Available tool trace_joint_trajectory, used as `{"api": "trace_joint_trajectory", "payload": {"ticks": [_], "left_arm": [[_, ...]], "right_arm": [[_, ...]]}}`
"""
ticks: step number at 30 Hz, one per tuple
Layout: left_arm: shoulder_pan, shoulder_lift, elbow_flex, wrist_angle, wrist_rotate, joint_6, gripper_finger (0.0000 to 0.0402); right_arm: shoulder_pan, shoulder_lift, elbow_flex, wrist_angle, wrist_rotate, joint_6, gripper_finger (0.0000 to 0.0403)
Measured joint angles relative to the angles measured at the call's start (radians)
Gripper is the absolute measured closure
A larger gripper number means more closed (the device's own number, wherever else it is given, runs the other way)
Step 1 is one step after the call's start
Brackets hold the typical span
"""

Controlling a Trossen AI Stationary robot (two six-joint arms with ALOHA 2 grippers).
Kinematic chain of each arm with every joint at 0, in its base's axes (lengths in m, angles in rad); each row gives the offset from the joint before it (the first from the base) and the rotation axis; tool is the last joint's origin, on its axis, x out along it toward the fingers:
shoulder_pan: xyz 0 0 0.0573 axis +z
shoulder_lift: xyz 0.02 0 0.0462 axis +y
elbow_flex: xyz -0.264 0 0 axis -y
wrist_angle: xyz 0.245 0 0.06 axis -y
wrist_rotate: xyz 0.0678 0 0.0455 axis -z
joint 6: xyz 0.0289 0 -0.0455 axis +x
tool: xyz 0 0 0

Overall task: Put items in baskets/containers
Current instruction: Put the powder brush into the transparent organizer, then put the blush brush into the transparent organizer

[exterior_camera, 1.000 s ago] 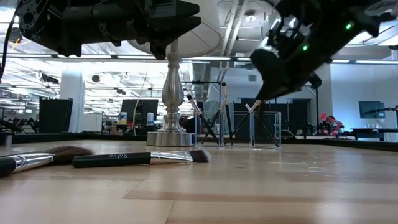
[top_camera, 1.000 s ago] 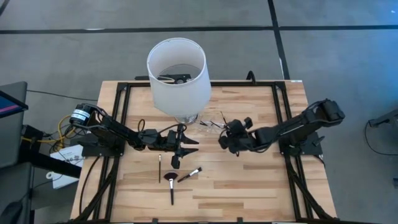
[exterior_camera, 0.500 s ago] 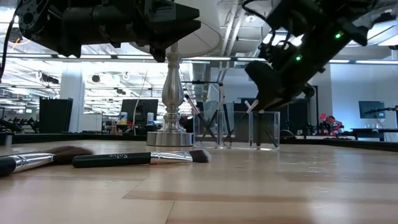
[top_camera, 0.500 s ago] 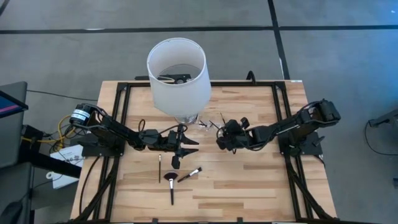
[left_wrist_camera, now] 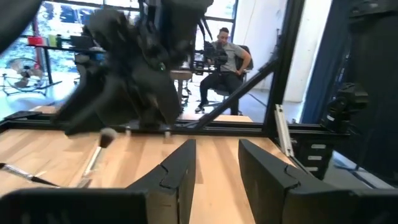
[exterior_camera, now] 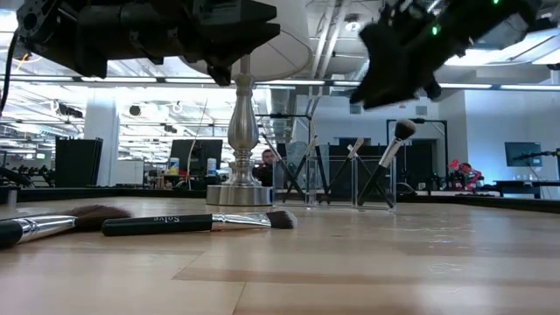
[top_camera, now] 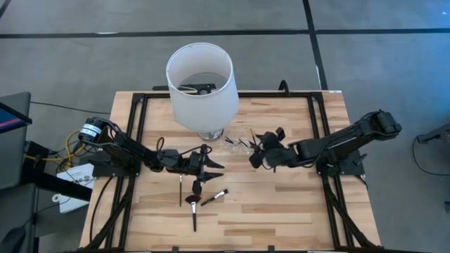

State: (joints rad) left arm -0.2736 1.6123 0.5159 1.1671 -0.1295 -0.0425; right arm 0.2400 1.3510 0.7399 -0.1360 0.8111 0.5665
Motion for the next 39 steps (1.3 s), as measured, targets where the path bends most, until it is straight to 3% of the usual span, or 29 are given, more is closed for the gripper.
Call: {"api": "trace_joint_trajectory", "payload": {"ticks": [5, 7, 11, 14, 16, 23, 28, 32, 39], "left_arm": [[-0.030, 0.000, 0.000, -0.042, 0.000, -0.046, 0.0284], [-0.040, 0.000, -0.004, -0.073, 0.000, -0.080, 0.0284], [-0.060, 0.000, -0.030, -0.121, 0.000, -0.152, 0.0284], [-0.077, -0.008, -0.059, -0.124, -0.002, -0.188, 0.0284], [-0.087, -0.027, -0.073, -0.123, -0.029, -0.206, 0.0284], [-0.094, -0.187, -0.152, -0.117, -0.121, -0.201, 0.0284], [-0.094, -0.300, -0.212, -0.120, -0.123, -0.199, 0.0284], [-0.093, -0.340, -0.249, -0.120, -0.133, -0.199, 0.0284], [-0.092, -0.336, -0.273, -0.120, -0.154, -0.201, 0.0284]], "right_arm": [[0.015, -0.045, 0.000, 0.214, -0.007, -0.198, 0.0221], [0.022, -0.040, 0.001, 0.341, -0.061, -0.320, 0.0223], [0.030, -0.006, 0.002, 0.516, -0.299, -0.515, 0.0228], [0.042, 0.045, 0.002, 0.541, -0.519, -0.538, 0.0231], [0.062, 0.098, 0.002, 0.537, -0.602, -0.544, 0.0234], [0.071, 0.351, 0.001, 0.682, -0.612, -0.572, 0.0236], [0.043, 0.542, 0.051, 0.833, -0.754, -0.554, 0.0237], [0.044, 0.657, 0.132, 0.838, -0.835, -0.534, 0.0237], [0.054, 0.788, 0.227, 0.792, -0.838, -0.540, 0.0232]]}}
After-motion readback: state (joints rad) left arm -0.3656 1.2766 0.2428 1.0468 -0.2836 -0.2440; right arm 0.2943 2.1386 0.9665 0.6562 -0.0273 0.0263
